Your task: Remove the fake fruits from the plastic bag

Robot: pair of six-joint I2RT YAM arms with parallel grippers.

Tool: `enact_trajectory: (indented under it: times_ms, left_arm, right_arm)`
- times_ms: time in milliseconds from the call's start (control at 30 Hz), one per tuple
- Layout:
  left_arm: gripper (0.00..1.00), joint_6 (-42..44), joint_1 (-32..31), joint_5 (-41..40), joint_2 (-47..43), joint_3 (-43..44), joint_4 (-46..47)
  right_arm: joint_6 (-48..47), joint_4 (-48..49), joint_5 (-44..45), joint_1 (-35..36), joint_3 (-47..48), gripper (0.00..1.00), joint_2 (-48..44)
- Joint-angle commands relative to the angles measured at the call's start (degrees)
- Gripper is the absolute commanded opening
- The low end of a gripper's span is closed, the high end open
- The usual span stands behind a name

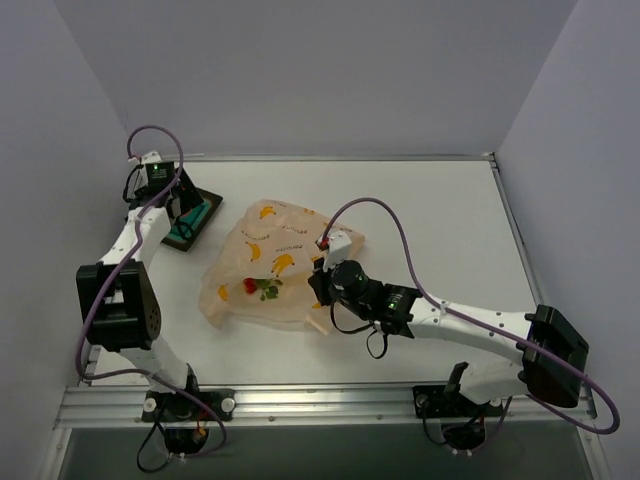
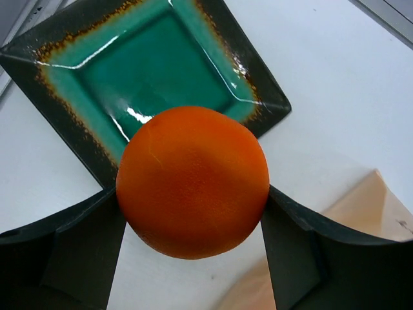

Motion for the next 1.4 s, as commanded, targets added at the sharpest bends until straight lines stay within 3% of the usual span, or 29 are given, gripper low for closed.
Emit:
enact_trajectory:
  times_ms: [0,167,267,433,633,733,833,900,967,1000,1100,1267,1367]
  left_arm:
    - [0.30,2.67,2.68,1.14,5.51,5.51,2.93]
    - [0.40,3.80,4.53,3.34,10.72,6.48,5.91]
    - [0.51,4.42,4.53,3.87,12.47,7.36,7.49]
    - [0.81,4.43,4.62,3.43,12.48,7.80,7.85]
    - [0.94,4.42,4.62,4.04,5.72,7.27,8.47]
    - [0.95,3.82,4.62,3.25,4.57,8.94,4.96]
    - [0.79,-0.91,4.62,7.28,0.28,4.58,5.64]
    - [0.64,-4.52,3.92,14.37,-5.87,0.88,8.46]
    - [0.57,-7.09,1.91,17.21,-13.83,-4.30,8.29]
    - [0.49,-7.09,-1.32,17.75,-16.76,-5.63,6.98]
    - [0.37,-4.90,-11.58,17.76,-30.73,-10.03,-0.92]
    - [0.30,-5.24,-26.12,12.31,-50.59,-14.87,-17.95]
    - [0.26,-8.31,-31.93,13.09,-55.44,-18.11,-22.65]
  right_arm:
    - [-0.36,1.75,0.95,0.81,0.64,0.00,-1.70]
    - [-0.97,0.52,0.96,1.16,1.52,0.00,-3.19]
    - [-1.15,0.43,0.78,1.43,1.78,0.00,-3.37]
    - [-1.23,0.34,1.13,1.51,1.78,0.00,-2.49]
    - [-1.23,0.43,1.66,1.51,1.52,0.00,-1.61]
    - [-1.23,0.52,1.75,1.51,1.26,0.00,-2.31]
    - [-1.41,0.70,2.45,1.25,1.17,0.00,-3.02]
    - [-1.67,0.70,2.71,1.16,1.43,0.00,-2.93]
    - [-1.76,0.61,2.80,0.72,2.13,0.00,-2.50]
    - [-1.85,0.70,2.98,0.55,2.31,0.00,-2.32]
    - [-2.03,1.05,3.42,-0.06,2.92,0.00,-1.35]
    - [-1.94,1.92,1.93,-2.26,3.98,0.00,-0.12]
    - [-2.11,1.93,0.17,-3.32,5.65,0.00,0.23]
